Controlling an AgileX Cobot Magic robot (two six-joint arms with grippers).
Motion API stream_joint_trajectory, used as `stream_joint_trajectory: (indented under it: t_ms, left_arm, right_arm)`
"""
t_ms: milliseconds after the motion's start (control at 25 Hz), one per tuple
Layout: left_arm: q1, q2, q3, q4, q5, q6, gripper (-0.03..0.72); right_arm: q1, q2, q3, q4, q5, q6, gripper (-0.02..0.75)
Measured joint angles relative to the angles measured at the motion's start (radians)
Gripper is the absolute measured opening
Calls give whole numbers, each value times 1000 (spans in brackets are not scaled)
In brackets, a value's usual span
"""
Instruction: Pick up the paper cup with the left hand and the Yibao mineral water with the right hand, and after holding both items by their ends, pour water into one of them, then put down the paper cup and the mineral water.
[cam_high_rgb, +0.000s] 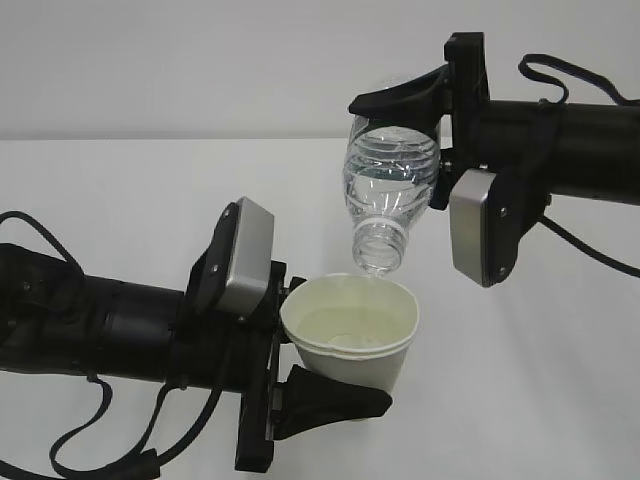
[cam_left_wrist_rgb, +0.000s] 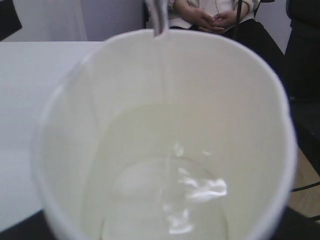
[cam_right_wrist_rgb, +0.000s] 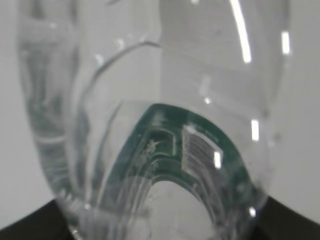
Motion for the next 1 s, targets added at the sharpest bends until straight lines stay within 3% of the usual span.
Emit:
stream_joint_trajectory:
  t_ms: [1000]
  left_arm:
    - [0,0,0,0,0,0,429]
  right_arm:
    - [0,0,0,0,-3,0,433]
